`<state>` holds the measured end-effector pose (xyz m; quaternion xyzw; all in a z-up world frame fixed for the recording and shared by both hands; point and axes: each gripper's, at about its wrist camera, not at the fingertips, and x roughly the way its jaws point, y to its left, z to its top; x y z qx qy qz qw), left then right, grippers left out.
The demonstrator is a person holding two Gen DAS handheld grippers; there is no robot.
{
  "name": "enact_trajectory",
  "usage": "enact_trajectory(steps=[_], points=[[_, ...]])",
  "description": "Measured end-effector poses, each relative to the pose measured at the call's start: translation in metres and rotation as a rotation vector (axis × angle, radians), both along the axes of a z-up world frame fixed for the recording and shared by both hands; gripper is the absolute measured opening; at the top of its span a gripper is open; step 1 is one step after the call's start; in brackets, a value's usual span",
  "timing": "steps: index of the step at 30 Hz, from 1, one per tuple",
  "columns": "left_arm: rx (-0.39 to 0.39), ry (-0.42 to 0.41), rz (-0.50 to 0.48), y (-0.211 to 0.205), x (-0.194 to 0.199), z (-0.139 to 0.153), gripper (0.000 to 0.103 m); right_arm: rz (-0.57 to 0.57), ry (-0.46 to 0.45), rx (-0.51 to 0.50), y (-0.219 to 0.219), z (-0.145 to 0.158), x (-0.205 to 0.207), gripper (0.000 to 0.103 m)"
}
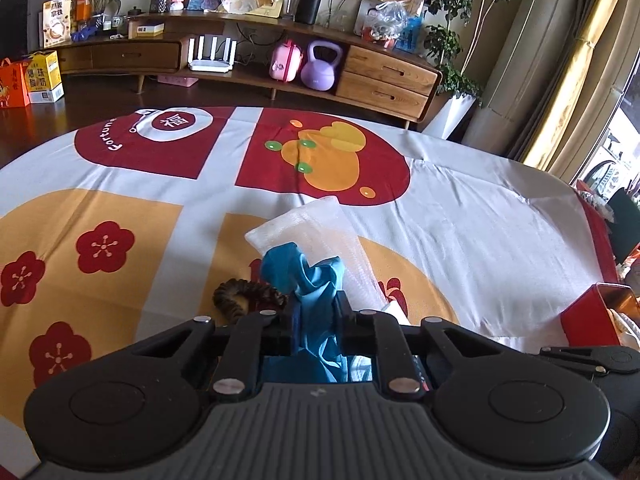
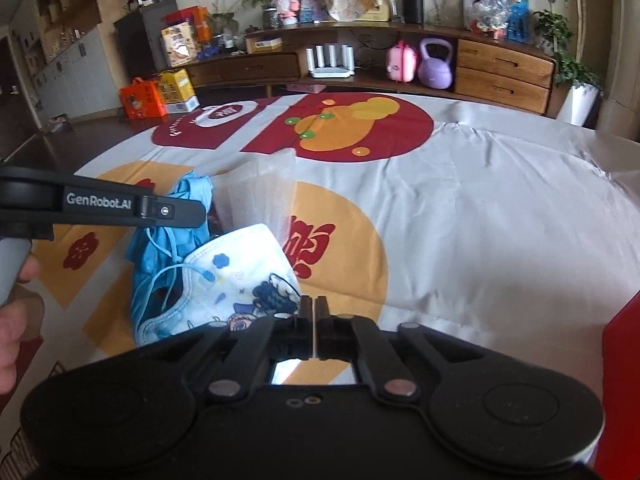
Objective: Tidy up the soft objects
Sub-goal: 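Lift the mask and glove and carry them toward the red tin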
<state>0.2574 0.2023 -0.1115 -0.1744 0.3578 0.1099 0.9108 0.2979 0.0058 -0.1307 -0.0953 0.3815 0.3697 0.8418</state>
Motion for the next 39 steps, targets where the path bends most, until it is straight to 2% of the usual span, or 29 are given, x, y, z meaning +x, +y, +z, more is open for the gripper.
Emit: enact_trajectory(steps=[4, 6, 7, 9, 11, 17, 22, 25, 27, 29, 31, 33, 35, 39], points=[[-0.012, 0.005, 0.001, 0.004, -0.006, 0.000, 0.016, 0.005, -0.002, 0.035, -0.003, 0.004, 0.001, 0.030], [-0.026, 0.006, 0.005, 0.006, -0.007, -0.001, 0.016, 0.024, 0.027, 0.058, 0.000, 0.004, 0.003, 0.048], [-0.029, 0.006, 0.006, 0.006, -0.007, -0.002, 0.016, 0.039, 0.030, 0.068, 0.002, 0.005, 0.002, 0.053], [-0.034, 0.007, 0.004, 0.006, -0.007, -0.003, 0.016, 0.082, 0.030, 0.078, 0.009, 0.005, -0.002, 0.073], [-0.040, 0.006, -0.001, 0.005, -0.007, -0.003, 0.016, 0.123, 0.032, 0.069, 0.018, 0.004, -0.007, 0.083], [-0.044, 0.003, -0.012, 0.004, -0.006, -0.004, 0.016, 0.171, 0.020, 0.009, 0.040, -0.006, -0.010, 0.093], [-0.051, 0.006, -0.017, 0.004, -0.005, -0.006, 0.016, 0.183, -0.002, -0.017, 0.048, -0.014, -0.009, 0.093], [-0.053, 0.007, -0.017, 0.004, -0.004, -0.006, 0.016, 0.185, -0.023, -0.031, 0.049, -0.015, -0.010, 0.086], [-0.055, 0.008, -0.015, 0.004, -0.004, -0.007, 0.016, 0.178, -0.035, -0.036, 0.049, -0.015, -0.010, 0.076], [-0.055, 0.008, -0.017, 0.004, -0.004, -0.007, 0.016, 0.170, -0.038, -0.035, 0.048, -0.014, -0.010, 0.071], [-0.054, 0.008, -0.015, 0.004, -0.004, -0.006, 0.016, 0.162, -0.041, -0.034, 0.045, -0.012, -0.010, 0.061], [-0.057, 0.007, -0.013, 0.004, -0.004, -0.007, 0.016, 0.148, -0.039, -0.032, 0.041, -0.010, -0.010, 0.043], [-0.056, 0.005, -0.011, 0.004, -0.006, -0.006, 0.016, 0.134, -0.030, -0.025, 0.036, -0.009, -0.009, 0.033], [-0.054, -0.002, -0.015, 0.002, -0.012, -0.004, 0.015, 0.102, -0.019, -0.005, 0.021, -0.002, -0.011, 0.024]])
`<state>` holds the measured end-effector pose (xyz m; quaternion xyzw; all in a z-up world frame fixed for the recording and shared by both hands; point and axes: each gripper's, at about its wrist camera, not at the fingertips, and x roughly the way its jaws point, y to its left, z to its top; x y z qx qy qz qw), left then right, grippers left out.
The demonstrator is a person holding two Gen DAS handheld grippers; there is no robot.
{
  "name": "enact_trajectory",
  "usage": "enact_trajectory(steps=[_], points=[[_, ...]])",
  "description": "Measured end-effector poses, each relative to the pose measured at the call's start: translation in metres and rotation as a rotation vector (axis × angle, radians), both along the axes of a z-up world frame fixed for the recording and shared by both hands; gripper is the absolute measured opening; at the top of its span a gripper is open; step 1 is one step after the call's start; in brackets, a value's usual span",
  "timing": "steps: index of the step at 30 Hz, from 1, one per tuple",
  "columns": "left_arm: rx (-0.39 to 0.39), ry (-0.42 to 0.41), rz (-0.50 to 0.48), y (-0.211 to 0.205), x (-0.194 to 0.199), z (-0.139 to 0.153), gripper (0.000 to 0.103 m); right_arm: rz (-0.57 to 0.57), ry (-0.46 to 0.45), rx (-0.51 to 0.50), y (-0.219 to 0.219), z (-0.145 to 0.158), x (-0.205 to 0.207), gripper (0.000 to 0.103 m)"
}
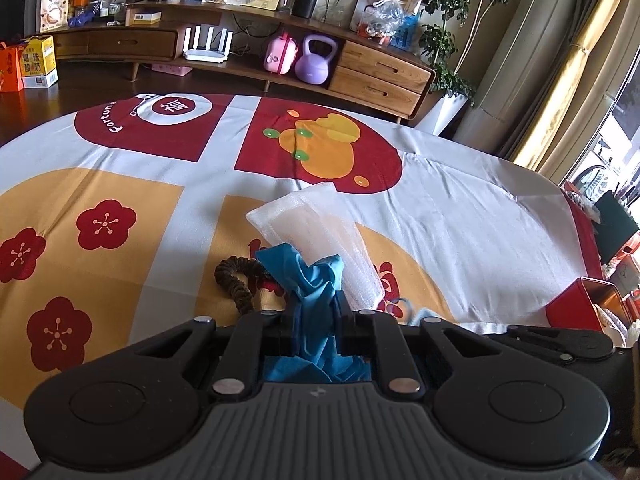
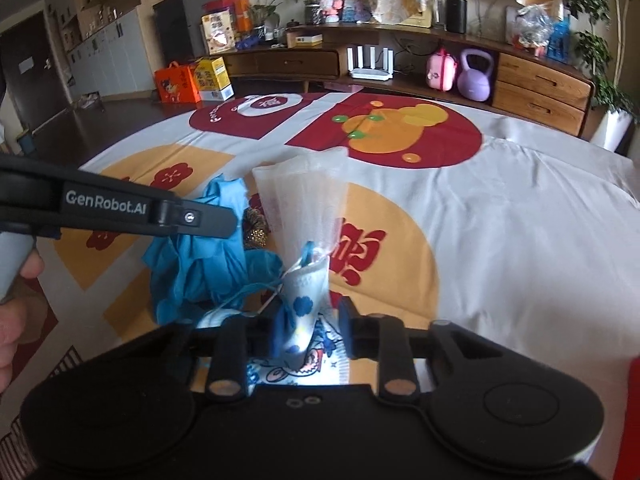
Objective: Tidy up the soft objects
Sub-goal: 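Lift the mask and glove and carry them toward the red tin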
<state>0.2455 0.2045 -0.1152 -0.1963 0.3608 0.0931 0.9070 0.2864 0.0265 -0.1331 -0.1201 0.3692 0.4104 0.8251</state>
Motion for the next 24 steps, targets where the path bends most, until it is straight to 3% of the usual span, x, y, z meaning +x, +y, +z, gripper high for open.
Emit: enact_trajectory(steps=[6, 24], points=[[-0.011, -0.008, -0.003, -0.005, -0.010, 0.008, 0.012, -0.015, -0.011, 0.047, -0.027, 0.019, -0.013, 0.013], [0.014, -0.066, -0.148, -0.079, -0.060, 0.077, 0.012, -0.128, -0.030, 0.132, -0.133, 0.093, -0.059, 0.013]])
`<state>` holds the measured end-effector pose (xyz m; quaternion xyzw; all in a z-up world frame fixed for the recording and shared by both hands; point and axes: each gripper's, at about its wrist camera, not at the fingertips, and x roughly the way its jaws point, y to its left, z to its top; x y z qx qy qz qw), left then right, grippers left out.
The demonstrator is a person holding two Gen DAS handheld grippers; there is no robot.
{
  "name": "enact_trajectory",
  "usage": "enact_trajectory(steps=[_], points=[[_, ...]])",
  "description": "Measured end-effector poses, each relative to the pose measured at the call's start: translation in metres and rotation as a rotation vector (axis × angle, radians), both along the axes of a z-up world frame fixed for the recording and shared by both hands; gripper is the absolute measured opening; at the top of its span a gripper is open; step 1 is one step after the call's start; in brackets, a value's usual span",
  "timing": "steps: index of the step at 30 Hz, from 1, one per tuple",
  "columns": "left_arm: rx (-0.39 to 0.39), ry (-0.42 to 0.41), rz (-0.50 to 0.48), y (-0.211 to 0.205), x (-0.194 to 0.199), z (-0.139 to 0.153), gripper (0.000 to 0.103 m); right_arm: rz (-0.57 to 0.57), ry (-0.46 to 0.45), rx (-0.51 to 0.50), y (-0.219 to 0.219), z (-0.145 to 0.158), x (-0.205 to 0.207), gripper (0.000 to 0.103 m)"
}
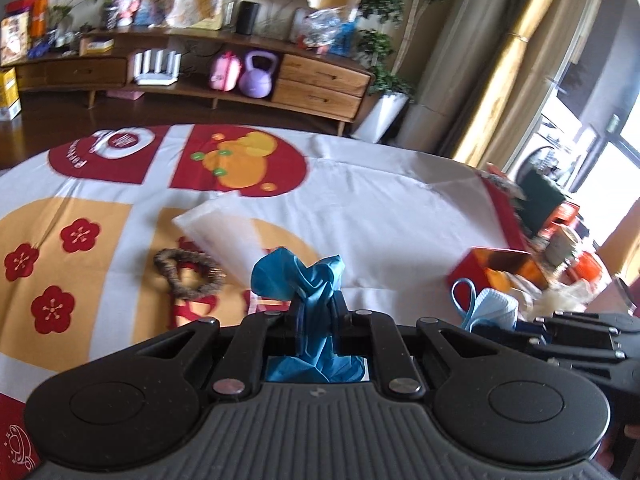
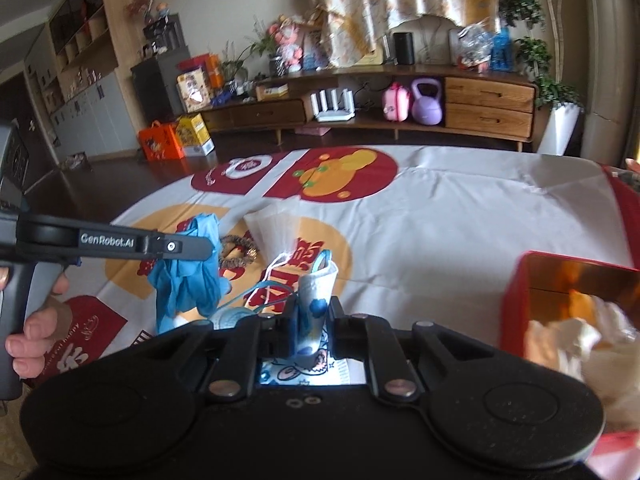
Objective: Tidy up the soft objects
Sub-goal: 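Lift the mask and glove and carry them toward the red tin, then lower the mask and glove into the red tin and open both tools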
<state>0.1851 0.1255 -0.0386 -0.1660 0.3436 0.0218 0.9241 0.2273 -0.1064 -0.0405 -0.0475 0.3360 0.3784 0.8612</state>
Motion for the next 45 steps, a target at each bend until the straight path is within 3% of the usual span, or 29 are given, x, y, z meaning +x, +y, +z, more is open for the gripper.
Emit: enact_trajectory(steps=[10, 22, 37, 45], points=[[0.019, -0.047, -0.130, -0.078, -0.003, 0.037, 0.012, -0.087, -0.047, 0.021, -0.073, 0.026, -0.005, 0.013], [0.061, -0.062, -0.264, -0.176, 0.039, 0.049, 0.012, -0.228, -0.082, 0.015, -0.157, 0.036, 0.016, 0.013], [0.067, -0.067, -0.337, -0.250, 0.116, 0.045, 0.012, -0.352, -0.061, -0.014, -0.218, 0.008, 0.057, 0.013], [0.040, -0.043, -0.314, -0.262, 0.154, 0.027, 0.012, -0.309, -0.041, -0.016, -0.209, -0.010, 0.070, 0.013]])
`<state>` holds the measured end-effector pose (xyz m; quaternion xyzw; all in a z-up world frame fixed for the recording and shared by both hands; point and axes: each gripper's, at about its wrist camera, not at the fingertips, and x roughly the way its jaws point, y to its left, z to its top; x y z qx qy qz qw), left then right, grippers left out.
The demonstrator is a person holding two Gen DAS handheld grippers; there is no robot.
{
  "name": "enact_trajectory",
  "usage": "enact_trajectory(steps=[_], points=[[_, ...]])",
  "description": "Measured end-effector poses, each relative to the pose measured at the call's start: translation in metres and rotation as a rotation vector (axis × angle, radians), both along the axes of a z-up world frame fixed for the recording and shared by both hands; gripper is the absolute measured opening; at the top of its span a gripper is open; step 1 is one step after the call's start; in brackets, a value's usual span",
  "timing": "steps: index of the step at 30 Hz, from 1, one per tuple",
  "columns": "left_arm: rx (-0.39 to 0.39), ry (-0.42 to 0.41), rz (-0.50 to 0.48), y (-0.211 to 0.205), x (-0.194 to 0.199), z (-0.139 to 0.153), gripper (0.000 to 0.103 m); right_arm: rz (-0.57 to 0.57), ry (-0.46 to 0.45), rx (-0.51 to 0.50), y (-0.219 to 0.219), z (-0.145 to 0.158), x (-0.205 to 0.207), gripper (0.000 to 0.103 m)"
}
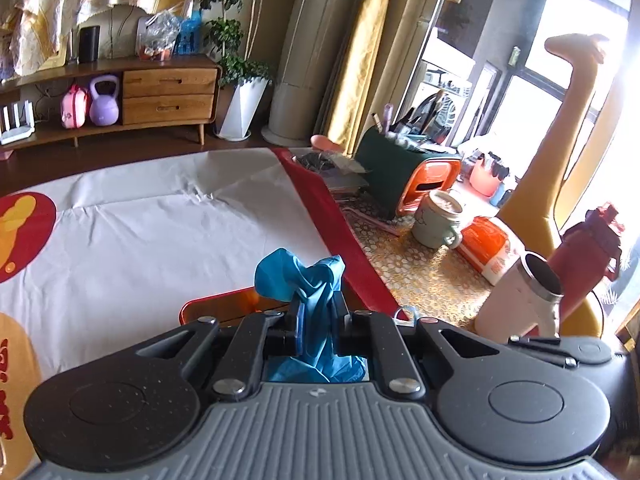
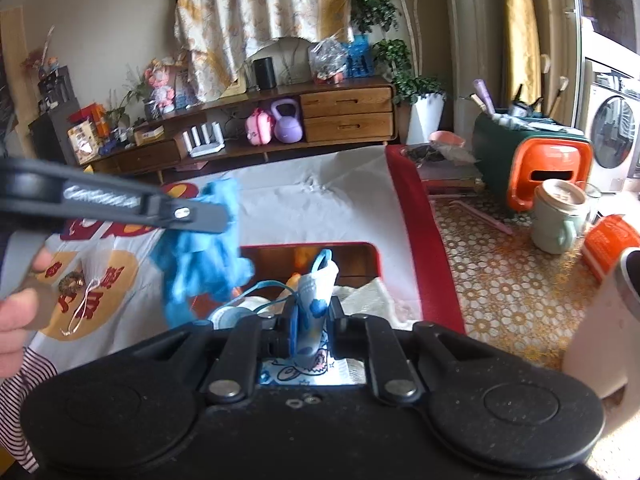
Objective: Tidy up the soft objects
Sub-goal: 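Lower the mask and glove into the red tin and open both tools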
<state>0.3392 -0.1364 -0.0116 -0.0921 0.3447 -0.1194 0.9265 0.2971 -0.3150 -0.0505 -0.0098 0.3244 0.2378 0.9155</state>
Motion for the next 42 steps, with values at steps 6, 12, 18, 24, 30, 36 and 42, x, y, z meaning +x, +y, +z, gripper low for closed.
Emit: enact_trajectory(steps=[6, 12, 18, 24, 30, 36, 42], points=[[0.015, 0.046, 0.012, -0.001, 0.020, -0.026, 0.013, 0.030, 0.030, -0.014, 0.014, -0.016, 0.012, 0.013], [0.029, 0.094, 0.023, 0.003, 0.033, -0.051, 0.013, 0.045, 0.053, -0.031, 0.022, -0.030, 0.019, 0.013], [0.049, 0.134, 0.004, 0.000, 0.042, -0.070, 0.013, 0.035, 0.053, -0.055, 0.027, -0.040, 0.024, 0.013], [0.066, 0.179, -0.014, -0.006, 0.048, -0.087, 0.012, 0.030, 0.074, -0.055, 0.027, -0.049, 0.028, 0.013], [0.073, 0.208, -0.017, -0.009, 0.049, -0.097, 0.012, 0.021, 0.085, -0.038, 0.026, -0.052, 0.029, 0.018], [0.090, 0.204, -0.003, -0.009, 0.045, -0.094, 0.013, 0.020, 0.076, -0.035, 0.026, -0.047, 0.025, 0.024], [0.084, 0.197, 0.011, -0.003, 0.039, -0.087, 0.015, 0.025, 0.066, -0.047, 0.027, -0.039, 0.021, 0.029]])
